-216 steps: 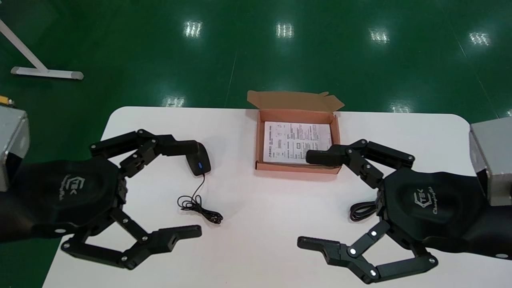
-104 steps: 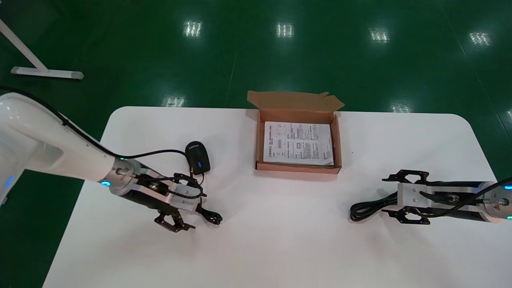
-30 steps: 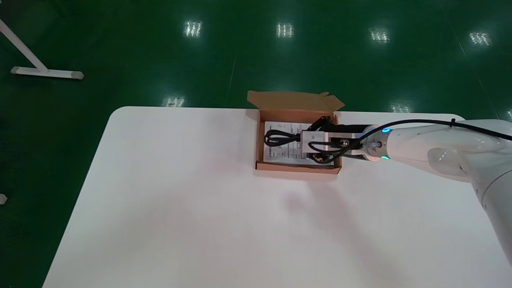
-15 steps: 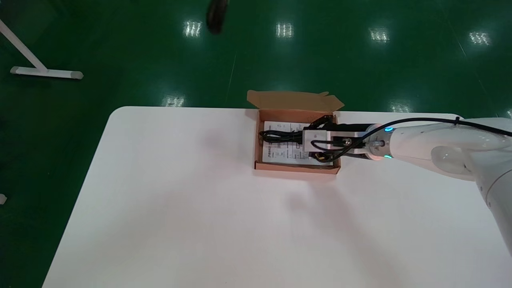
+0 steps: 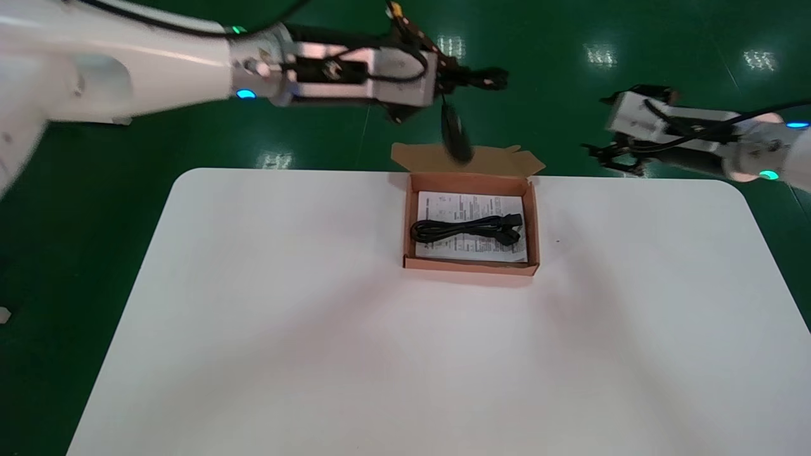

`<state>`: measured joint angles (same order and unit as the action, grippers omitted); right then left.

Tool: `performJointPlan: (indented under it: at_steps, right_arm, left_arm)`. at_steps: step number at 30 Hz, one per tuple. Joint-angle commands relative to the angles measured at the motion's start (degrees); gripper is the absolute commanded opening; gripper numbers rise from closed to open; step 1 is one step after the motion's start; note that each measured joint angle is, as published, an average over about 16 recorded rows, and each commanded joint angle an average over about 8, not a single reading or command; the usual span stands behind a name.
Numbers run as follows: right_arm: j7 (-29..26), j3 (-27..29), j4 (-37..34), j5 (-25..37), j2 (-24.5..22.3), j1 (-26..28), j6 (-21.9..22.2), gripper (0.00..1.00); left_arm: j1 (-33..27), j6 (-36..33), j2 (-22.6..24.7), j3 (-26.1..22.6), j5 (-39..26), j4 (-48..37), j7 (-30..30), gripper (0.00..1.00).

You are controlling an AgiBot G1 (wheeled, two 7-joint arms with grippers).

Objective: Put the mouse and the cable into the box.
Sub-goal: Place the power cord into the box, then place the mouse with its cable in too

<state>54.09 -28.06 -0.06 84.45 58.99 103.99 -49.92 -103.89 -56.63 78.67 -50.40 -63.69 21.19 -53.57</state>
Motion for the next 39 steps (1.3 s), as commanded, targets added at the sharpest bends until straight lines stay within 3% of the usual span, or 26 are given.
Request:
performJointPlan:
  at_steps: [1,22,39]
  right_arm:
    - [0.4,-0.1,-0.1,0.1,-0.5,-0.4,-0.2,1.00]
    - [1.9,-0.2,-0.1,0.3,-2.6,-1.9,-0.1,1.00]
    - [1.8,-0.7,-0.1,1.0,-4.0,-1.2,0.2,1.00]
  left_arm:
    - [1.4,0.8,0.0,-1.1,0.9,1.4,0.6,0.00]
    - [5.8,4.9,-0.2,-13.6,7.6,5.9,3.1,0.00]
    - [6.2,0.4,-0.6,-18.9,11.6,3.3,1.4,0.00]
